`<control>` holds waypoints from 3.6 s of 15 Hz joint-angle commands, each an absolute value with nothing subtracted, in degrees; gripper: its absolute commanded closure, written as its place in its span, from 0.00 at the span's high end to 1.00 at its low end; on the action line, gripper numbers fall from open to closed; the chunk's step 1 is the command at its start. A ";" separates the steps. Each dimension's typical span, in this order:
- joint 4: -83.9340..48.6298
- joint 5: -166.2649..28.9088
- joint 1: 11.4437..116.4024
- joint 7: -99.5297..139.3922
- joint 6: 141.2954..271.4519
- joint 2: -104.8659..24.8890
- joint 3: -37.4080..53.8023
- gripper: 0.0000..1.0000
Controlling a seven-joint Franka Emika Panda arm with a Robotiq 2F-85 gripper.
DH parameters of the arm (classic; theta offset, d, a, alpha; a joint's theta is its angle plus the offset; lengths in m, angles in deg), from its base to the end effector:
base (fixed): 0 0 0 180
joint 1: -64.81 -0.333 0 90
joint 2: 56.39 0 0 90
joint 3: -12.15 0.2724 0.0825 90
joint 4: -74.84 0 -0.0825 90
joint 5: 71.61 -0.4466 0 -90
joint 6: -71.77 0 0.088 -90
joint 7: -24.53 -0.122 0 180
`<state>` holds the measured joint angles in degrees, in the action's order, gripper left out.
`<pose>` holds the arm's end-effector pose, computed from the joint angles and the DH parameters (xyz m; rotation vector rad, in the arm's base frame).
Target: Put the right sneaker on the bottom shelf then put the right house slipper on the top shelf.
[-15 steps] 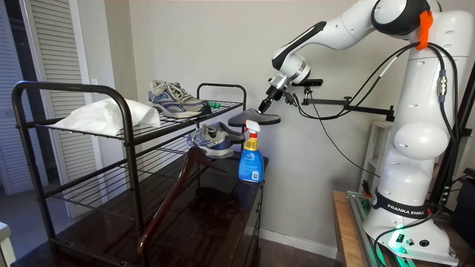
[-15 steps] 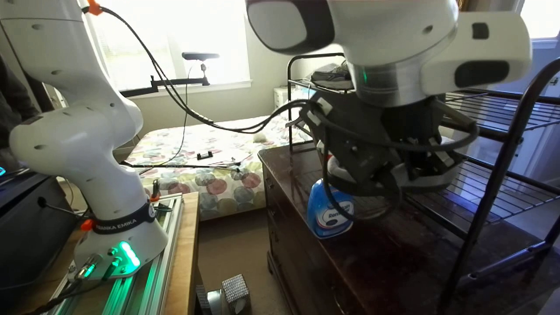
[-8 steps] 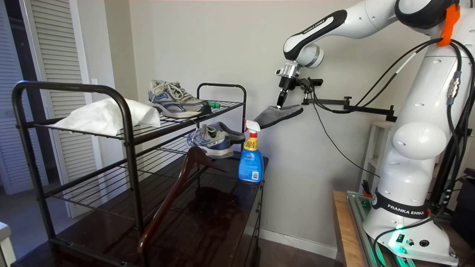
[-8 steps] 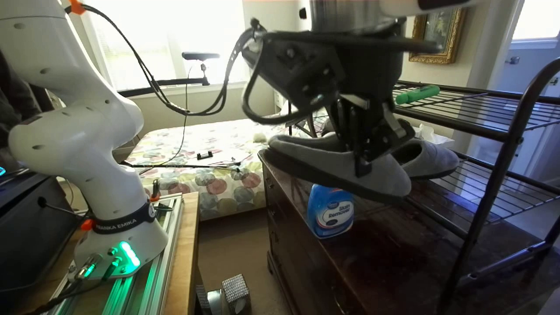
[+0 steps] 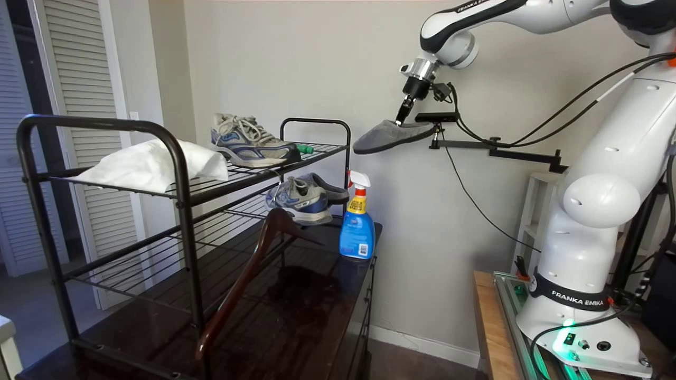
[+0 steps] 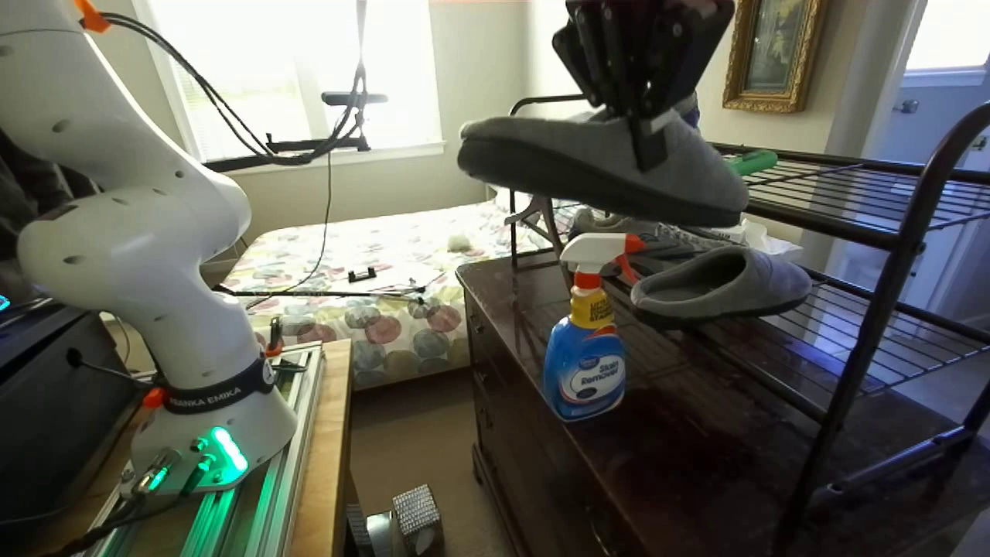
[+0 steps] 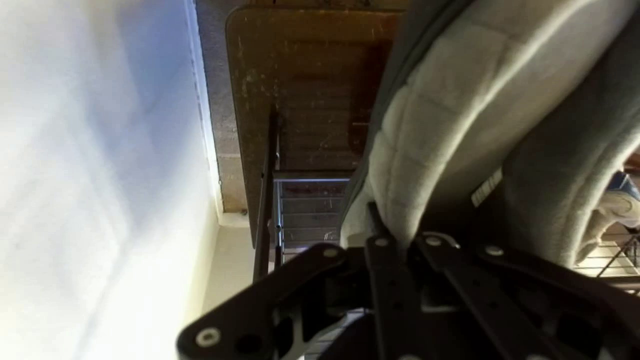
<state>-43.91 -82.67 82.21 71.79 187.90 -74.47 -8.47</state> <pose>0.4504 -0.3480 0.5127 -3.0321 -0.1519 -0.5821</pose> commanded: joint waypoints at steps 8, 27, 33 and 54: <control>-32.22 -98.33 73.40 54.81 198.06 -65.54 -7.47 0.01; -35.38 -100.93 72.10 42.93 215.72 -59.78 1.07 0.01; -34.30 -101.84 69.65 44.02 213.78 -59.55 4.44 0.01; -29.85 -102.51 70.58 38.54 212.63 -50.70 9.30 0.52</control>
